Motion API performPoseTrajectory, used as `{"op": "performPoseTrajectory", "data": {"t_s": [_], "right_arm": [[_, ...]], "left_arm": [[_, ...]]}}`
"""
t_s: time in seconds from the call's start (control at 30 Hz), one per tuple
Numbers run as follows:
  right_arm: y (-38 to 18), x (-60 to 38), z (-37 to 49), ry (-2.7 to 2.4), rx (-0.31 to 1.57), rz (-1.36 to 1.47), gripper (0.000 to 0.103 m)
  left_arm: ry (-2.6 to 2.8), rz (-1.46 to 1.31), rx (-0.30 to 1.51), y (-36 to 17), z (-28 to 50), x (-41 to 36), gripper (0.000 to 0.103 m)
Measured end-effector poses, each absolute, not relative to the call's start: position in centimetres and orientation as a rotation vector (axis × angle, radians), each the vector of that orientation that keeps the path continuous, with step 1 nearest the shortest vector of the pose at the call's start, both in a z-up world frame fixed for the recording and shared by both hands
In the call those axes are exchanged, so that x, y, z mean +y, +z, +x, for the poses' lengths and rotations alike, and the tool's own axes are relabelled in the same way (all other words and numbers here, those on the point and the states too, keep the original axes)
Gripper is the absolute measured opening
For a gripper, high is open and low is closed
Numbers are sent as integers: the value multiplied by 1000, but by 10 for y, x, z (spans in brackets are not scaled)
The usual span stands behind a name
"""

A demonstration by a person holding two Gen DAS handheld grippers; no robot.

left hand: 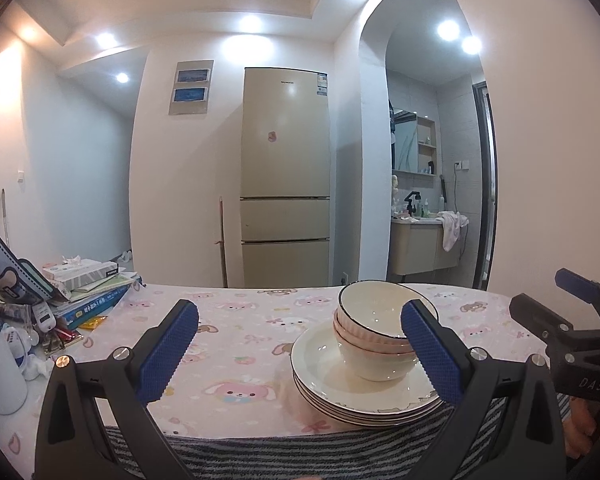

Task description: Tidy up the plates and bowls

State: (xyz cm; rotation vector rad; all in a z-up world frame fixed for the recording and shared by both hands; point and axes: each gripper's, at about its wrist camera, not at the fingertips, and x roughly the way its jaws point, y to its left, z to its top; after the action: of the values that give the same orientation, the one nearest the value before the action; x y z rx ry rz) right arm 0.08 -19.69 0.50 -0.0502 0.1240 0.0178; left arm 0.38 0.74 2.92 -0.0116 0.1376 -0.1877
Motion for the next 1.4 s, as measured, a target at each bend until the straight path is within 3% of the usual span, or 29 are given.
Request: {"op": "performPoseTrajectory", "data": {"t_s": [1.4], "right_arm": [[0,-198,4,64,134,-26,103]], "left_arm": [[-183,-10,105,26,-6,7,103]]}}
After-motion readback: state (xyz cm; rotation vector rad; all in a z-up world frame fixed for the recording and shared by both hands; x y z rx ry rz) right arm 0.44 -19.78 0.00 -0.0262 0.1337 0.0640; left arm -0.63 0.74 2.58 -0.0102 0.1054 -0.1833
